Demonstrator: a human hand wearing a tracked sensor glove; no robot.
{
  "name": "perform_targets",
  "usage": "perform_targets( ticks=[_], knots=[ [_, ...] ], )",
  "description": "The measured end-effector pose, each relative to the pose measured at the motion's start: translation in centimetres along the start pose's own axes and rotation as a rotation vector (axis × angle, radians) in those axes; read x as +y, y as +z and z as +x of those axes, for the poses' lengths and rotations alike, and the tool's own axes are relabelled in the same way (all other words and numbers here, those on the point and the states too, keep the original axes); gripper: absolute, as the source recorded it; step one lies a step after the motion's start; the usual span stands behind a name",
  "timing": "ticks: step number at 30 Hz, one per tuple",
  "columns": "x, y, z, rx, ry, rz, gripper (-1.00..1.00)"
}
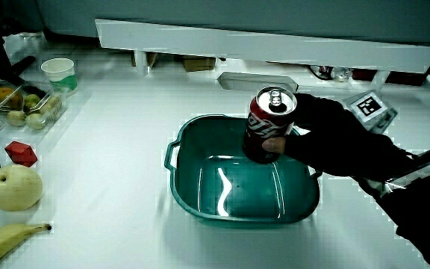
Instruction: Place cola into plate
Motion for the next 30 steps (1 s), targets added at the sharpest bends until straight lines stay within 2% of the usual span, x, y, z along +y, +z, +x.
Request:
perform_targets(
  ticks=[1,2,3,4,5,6,7,8,9,10,11,12,13,14,15,16,17,18,21,22,25,27,30],
  knots=[
    [0.2,-0.7,0.3,0.033,0.039,0.009,0.00],
    [0.5,-1.5,0.7,0.148,0.049,0.004,0.00],
    [0.7,-2.0,0.8,0.160,0.040,0.000,0.00],
    [1.1,-2.4,0.7,0.127,0.084,0.003,0.00],
    [1.3,-2.6,0.4,0.086,0.062,-0.019,0.00],
    [1.6,-3.3,0.5,0.136,0.073,-0.030,0.00],
    [1.9,-3.8,0.5,0.201,0.050,-0.059,0.00],
    [2.1,-3.9,0.1,0.131,0.054,-0.069,0.00],
    [2.4,-4.3,0.0,0.185,0.009,-0.107,0.00],
    [2.7,-4.9,0.1,0.220,0.001,-0.128,0.00],
    [3.1,-5.3,0.1,0.195,0.034,-0.128,0.00],
    [3.2,-5.4,-0.3,0.164,0.001,-0.156,0.00],
    [3.5,-5.8,-0.4,0.168,0.003,-0.176,0.00],
    [3.7,-6.1,-0.7,0.129,-0.010,-0.199,0.00],
    [3.9,-6.3,-0.9,0.116,-0.023,-0.224,0.00],
    [3.8,-5.7,-2.2,0.098,-0.038,-0.204,0.00],
    [3.9,-5.7,-2.5,0.049,-0.049,-0.221,0.00],
    [4.0,-6.3,-2.2,0.015,-0.066,-0.224,0.00],
    [4.1,-6.6,-2.0,0.026,-0.075,-0.259,0.00],
    [4.1,-6.7,-1.9,0.006,-0.078,-0.254,0.00],
    [4.4,-7.0,-1.6,0.041,-0.088,-0.294,0.00],
    [4.4,-7.1,-1.7,0.018,-0.091,-0.286,0.00],
    [4.5,-7.6,-1.8,-0.002,-0.097,-0.309,0.00]
  ],
)
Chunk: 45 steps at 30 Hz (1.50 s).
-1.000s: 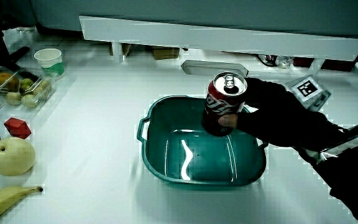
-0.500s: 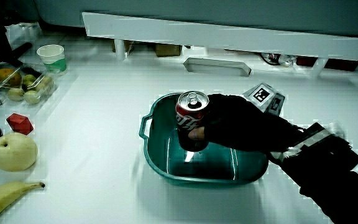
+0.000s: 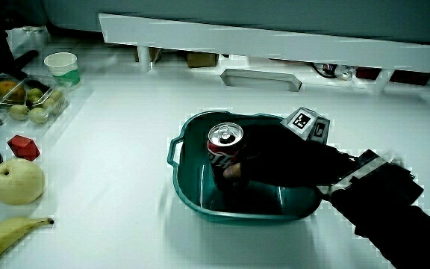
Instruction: Place cola into plate
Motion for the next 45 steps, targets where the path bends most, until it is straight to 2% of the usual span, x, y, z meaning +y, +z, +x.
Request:
perform_targets(
  ticks=[1,3,8,11,12,13,17,21,25,33,42,45],
  knots=[
    [0.2,-0.3,0.0,0.001,0.004,-0.025,0.00],
    [0.4,-0.3,-0.3,-0.023,-0.003,-0.028,0.00],
    [0.9,-1.0,-0.3,-0.055,-0.033,-0.080,0.00],
    [1.2,-1.5,-0.4,-0.061,-0.044,-0.140,0.00],
    [1.2,-1.6,-0.4,-0.102,-0.058,-0.140,0.00],
    [1.2,-1.7,-0.5,-0.105,-0.061,-0.154,0.00],
    [1.1,-1.8,-0.6,-0.151,-0.076,-0.156,0.00],
    [0.8,-1.6,-0.4,-0.133,-0.071,-0.156,0.00],
    [0.7,-1.5,0.1,-0.125,-0.074,-0.163,-0.19],
    [-0.5,-0.3,0.0,-0.118,-0.054,-0.132,-0.57],
    [-3.8,0.7,1.2,0.007,-0.030,-0.145,-1.00],
    [-5.2,1.1,1.4,0.015,-0.022,-0.128,-1.00]
  ],
)
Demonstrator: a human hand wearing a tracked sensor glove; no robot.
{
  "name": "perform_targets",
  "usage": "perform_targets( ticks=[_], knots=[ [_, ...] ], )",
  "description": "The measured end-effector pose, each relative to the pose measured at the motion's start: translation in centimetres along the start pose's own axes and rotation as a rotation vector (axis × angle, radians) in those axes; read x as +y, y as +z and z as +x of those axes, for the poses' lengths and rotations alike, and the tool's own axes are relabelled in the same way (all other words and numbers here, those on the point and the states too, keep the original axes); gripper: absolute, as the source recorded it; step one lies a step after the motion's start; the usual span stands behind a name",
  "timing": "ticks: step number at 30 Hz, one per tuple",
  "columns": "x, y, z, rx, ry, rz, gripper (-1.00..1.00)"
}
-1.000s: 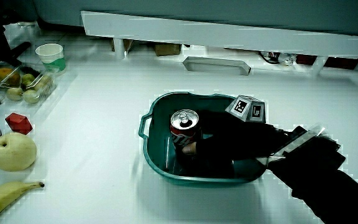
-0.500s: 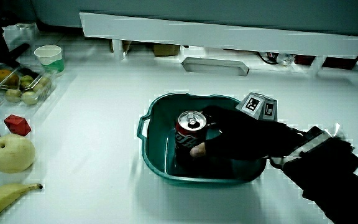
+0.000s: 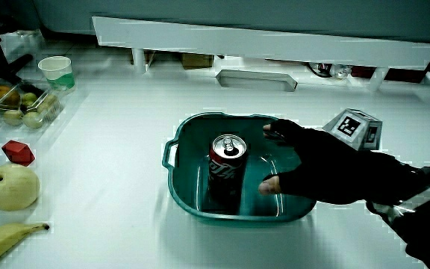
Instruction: Place cola into plate
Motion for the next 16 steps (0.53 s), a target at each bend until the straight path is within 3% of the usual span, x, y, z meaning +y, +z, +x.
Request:
perform_targets(
  ticks=[4,7,9,15,16],
  knots=[
    [-2.0,0.3,0.2,-0.014,0.008,0.033,-1.00],
    [-3.7,0.5,-0.4,-0.078,-0.011,0.050,-1.00],
    [-5.2,1.4,-2.2,-0.199,-0.011,0.066,-1.00],
    [-6.8,-0.4,-1.9,-0.228,0.024,0.071,-1.00],
    [-7.1,-0.7,-1.6,-0.231,0.048,0.092,-1.00]
  ],
)
